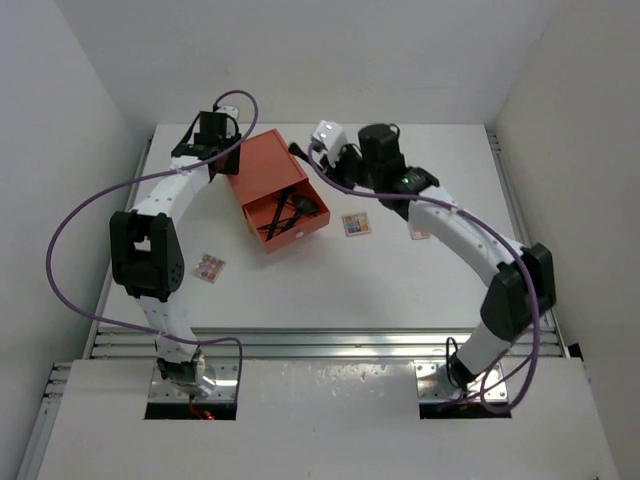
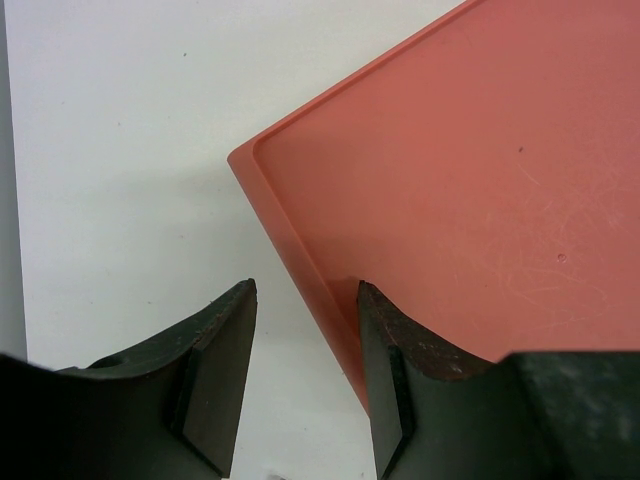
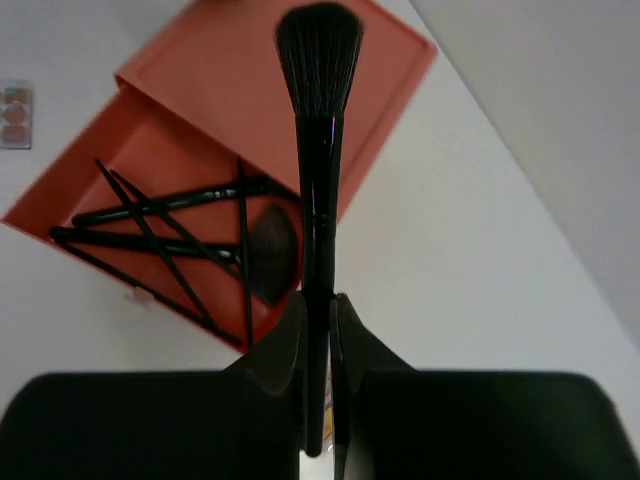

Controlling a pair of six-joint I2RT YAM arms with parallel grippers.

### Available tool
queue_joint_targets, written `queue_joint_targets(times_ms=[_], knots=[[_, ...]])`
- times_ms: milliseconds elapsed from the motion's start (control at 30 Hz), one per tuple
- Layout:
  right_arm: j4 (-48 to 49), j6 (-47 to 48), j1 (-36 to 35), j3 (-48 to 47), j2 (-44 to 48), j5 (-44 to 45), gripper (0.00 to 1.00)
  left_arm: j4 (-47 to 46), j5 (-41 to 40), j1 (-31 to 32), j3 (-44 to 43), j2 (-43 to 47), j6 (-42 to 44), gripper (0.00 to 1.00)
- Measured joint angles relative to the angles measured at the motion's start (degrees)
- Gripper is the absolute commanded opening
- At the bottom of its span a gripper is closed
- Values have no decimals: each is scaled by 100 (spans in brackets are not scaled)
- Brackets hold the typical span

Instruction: Organize the makeup

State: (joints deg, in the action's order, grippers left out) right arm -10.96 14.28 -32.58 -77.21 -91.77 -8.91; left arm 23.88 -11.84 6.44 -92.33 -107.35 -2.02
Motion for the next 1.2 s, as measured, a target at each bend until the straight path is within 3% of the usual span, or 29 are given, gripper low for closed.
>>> queue_joint_targets(times_ms=[200, 367, 433, 467, 500, 567, 600, 733, 867, 900, 1000, 1033, 1133, 1200], knots=[[-219, 1198, -210, -1696, -1392, -1292, 0, -2, -15, -4, 0, 0, 0, 50], [-726, 1906, -439, -1856, -2210, -1757, 0, -2, -20, -17, 0, 0, 0, 50], [-887, 2050, -483, -1853, -2420, -1832, 4, 0, -17, -24, 0, 0, 2, 50], [-953, 2098, -492, -1853, -2481, -1840, 7, 0, -17, -26, 0, 0, 0, 50], [-1005, 2135, -490, -1853, -2520, -1840, 25, -2, -15, -28, 0, 0, 0, 50], [-1040, 2181, -472, -1853, -2542, -1847, 36, -2, -15, -28, 0, 0, 0, 50], [-1023, 2194, -476, -1853, -2540, -1849, 47, -2, -15, -28, 0, 0, 0, 50], [-684, 2138, -490, -1777, -2518, -1753, 59, -2, -11, -33, 0, 0, 0, 50], [-138, 1869, -540, -1589, -2422, -1451, 62, -2, -11, -33, 0, 0, 0, 50], [-7, 1764, -546, -1539, -2376, -1316, 59, 0, -9, -35, 0, 0, 0, 50], [551, 990, -584, -1154, -2013, -715, 31, -2, -7, -37, 0, 0, 0, 50], [660, 708, -592, -955, -1808, -505, 17, -2, -7, -39, 0, 0, 0, 50], [1250, -540, -664, 293, -737, 221, 0, -2, -7, -44, 0, 0, 0, 50], [1545, -1073, -776, 964, -197, 588, 0, -2, -9, -44, -2, 0, 0, 50]])
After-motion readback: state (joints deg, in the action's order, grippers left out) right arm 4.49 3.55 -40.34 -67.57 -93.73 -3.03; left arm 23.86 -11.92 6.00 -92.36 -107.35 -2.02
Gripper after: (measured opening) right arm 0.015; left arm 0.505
